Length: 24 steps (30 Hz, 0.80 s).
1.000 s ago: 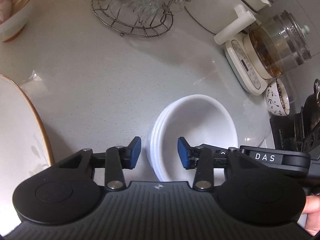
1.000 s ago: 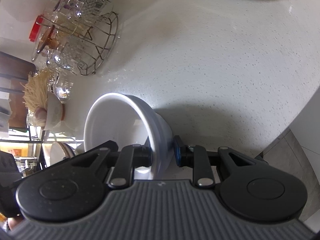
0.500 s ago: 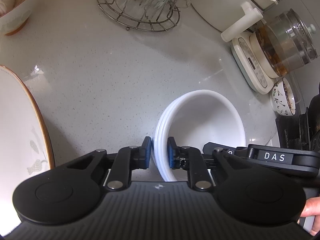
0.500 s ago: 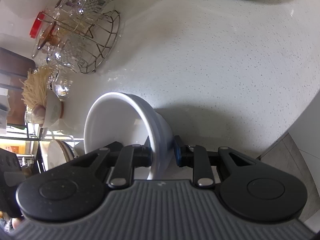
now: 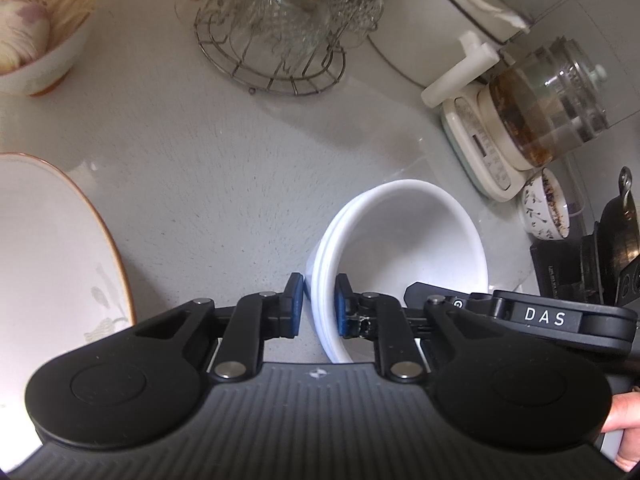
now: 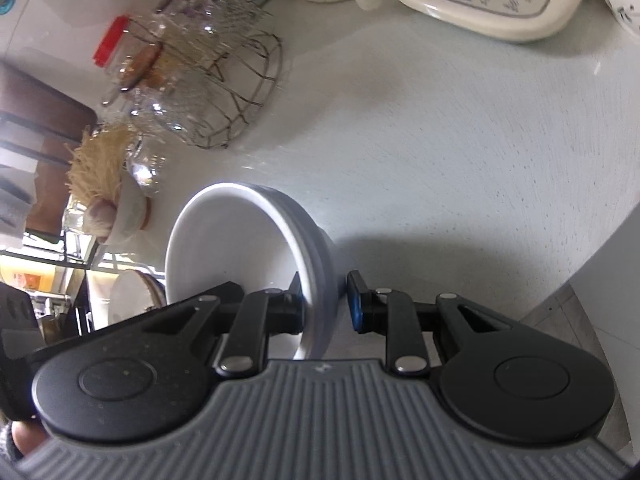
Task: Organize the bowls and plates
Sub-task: 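Lift the bowl stack and carry it over the plate stack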
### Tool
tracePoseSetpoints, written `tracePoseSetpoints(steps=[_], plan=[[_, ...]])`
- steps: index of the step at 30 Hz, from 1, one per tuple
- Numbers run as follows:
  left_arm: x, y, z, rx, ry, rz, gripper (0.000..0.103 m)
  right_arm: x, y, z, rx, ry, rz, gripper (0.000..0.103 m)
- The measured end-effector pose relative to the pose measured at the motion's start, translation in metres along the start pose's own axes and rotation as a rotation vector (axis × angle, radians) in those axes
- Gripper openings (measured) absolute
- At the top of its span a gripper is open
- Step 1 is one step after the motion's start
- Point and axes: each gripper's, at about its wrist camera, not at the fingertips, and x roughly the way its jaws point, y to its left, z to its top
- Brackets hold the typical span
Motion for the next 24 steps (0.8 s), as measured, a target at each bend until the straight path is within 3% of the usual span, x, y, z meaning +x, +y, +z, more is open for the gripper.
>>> tracePoseSetpoints(steps=[7, 13, 24], plan=[[-0.038, -0.003, 0.002, -0.012, -0.045, -0.027, 0.021, -0.026, 0.014, -0.003, -0.016, -0.036, 0.059, 0.025], [-0.072, -0.016, 0.000, 0.046, -0.103, -0.005, 0.021, -0.048, 0.035, -0.004, -0.054, -0.067, 0.075, 0.025], [-0.115, 0.001, -0.007, 0.015, -0.178, -0.023, 0.021, -0.059, 0.067, -0.014, -0.119, -0.095, 0.103, 0.025]])
